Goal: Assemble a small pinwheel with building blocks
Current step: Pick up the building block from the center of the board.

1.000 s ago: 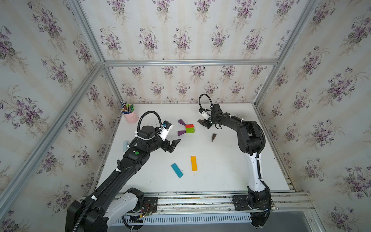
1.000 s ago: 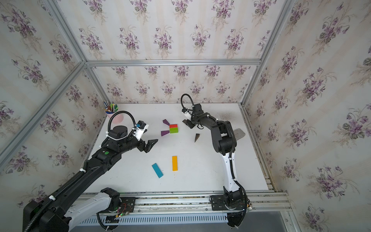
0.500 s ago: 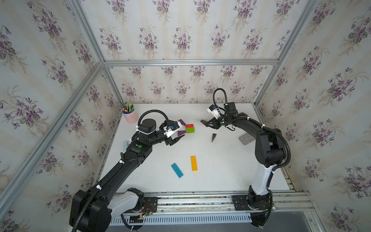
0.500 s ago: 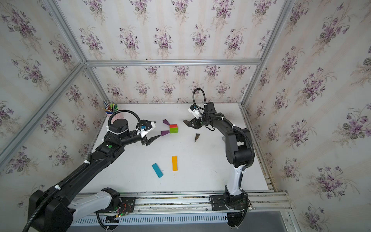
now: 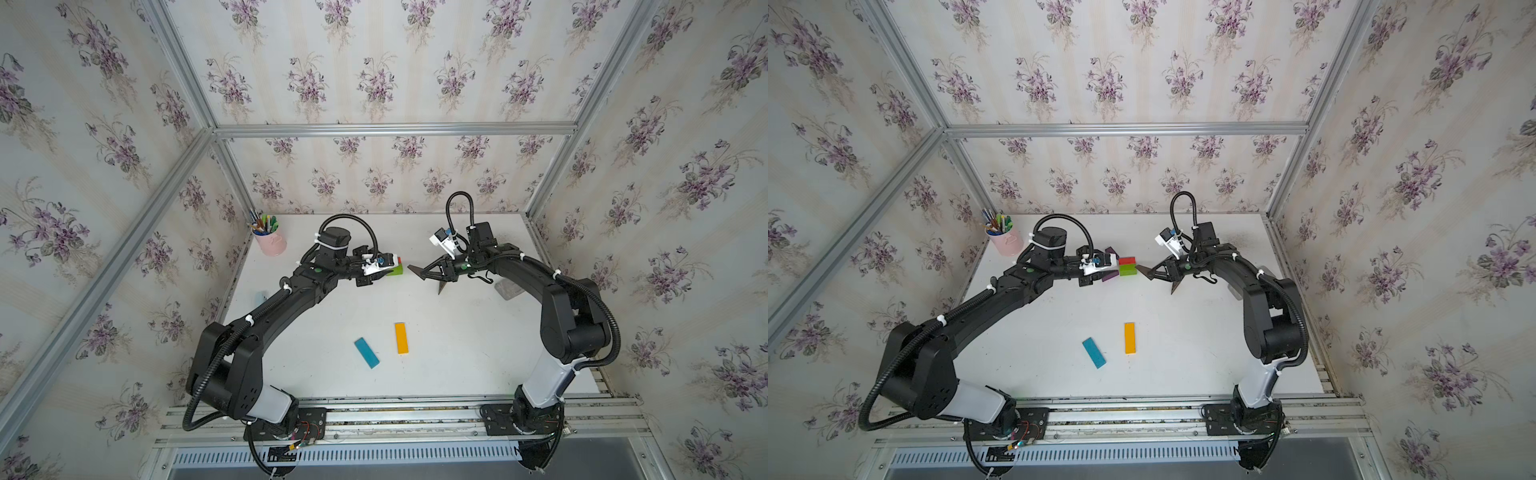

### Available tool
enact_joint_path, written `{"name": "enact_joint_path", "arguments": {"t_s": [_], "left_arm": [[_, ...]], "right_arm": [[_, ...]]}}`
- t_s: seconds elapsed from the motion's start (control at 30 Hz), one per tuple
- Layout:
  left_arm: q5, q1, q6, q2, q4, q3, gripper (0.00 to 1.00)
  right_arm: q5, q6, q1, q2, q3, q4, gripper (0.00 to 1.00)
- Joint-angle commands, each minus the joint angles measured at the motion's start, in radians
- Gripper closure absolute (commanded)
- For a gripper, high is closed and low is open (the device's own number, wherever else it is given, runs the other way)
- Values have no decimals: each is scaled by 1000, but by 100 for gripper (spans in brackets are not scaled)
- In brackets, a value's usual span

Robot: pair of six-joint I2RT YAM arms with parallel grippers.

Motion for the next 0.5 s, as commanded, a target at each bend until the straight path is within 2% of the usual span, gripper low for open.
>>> {"name": "enact_joint_path", "arguments": {"t_s": [0.0,0.23,0.37,0.47], "left_arm": [[-103,-45,178,-21,-11,-37,54],[-220,-73,165,-34,70,-85,54],[-209,-79,158,-24,77,-76,54],[-204,-81,155,-10,77,-67,58]], "right_arm": [[-91,-40,13,12,20,-47,83],[-114,-92,56,40,59,-126,83],[-116,-98,71,44,69,-141,83],[-116,-107,78,48,77,-153,83]]}}
